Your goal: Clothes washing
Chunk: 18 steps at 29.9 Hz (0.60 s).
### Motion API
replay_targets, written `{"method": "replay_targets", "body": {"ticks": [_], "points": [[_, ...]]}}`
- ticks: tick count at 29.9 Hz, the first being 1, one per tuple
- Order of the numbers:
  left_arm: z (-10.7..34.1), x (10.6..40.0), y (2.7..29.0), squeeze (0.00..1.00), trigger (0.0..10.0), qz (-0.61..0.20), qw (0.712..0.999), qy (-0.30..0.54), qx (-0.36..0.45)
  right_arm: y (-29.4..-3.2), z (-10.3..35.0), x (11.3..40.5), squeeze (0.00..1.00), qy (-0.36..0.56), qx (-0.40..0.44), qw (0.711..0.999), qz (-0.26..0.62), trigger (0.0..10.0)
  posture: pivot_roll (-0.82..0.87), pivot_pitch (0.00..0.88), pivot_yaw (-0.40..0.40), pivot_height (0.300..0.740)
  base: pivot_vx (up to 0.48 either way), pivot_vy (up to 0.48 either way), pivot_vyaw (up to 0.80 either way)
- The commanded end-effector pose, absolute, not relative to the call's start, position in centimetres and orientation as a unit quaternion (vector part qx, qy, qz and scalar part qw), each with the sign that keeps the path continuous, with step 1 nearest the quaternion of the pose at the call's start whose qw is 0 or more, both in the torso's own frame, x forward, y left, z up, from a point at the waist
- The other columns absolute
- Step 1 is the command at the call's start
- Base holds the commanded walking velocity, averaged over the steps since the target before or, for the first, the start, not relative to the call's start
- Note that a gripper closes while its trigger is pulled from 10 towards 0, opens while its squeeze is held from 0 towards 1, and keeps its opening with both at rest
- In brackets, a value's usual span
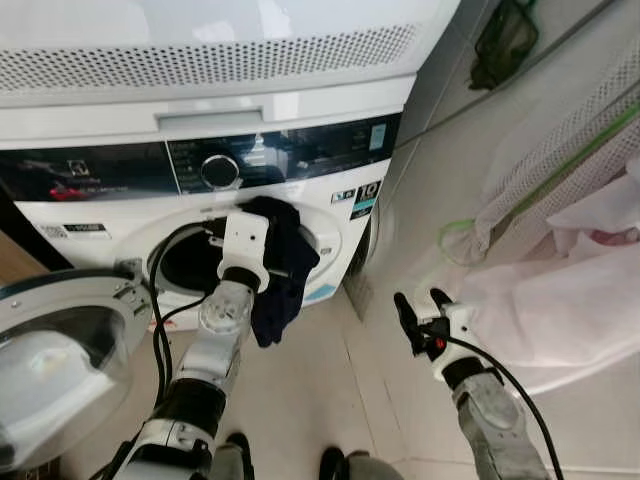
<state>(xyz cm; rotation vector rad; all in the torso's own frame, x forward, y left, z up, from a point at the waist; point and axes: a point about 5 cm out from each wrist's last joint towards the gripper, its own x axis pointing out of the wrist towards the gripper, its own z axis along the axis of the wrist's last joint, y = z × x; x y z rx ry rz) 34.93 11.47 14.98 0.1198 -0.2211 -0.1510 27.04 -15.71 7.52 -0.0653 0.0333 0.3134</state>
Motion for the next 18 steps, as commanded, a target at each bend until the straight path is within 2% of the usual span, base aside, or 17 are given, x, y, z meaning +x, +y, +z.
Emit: {"method": "replay_targets", "body": {"ticks": [1,7,15,18], "points": [[15.5,35.1,11.1,0.0,10.0,-0.075,0.988,-0.126,0.058,-15.9,8.2,26.7,0.0,0.022,-0.031,0.985,0.169,10.0,0.08,0.223,-0.165,0.74,0.0,0.0,0.0],[15.5,35.2,11.2,0.0,10.0,-0.072,0.988,-0.126,0.058,-13.9,12.1,28.3,0.0,-0.028,-0.024,0.98,0.197,10.0,0.08,0.219,-0.161,0.74,0.0,0.0,0.0],[16.0,35.2,11.1,0.0,10.0,-0.074,0.986,-0.135,0.059,-12.4,13.6,29.2,0.0,-0.038,0.014,0.979,0.202,10.0,0.09,0.214,-0.148,0.74,0.0,0.0,0.0],[16.1,35.2,11.1,0.0,10.0,-0.076,0.986,-0.136,0.06,-10.4,14.0,29.1,0.0,-0.027,0.006,0.972,0.235,10.0,0.09,0.215,-0.143,0.74,0.0,0.0,0.0]]}}
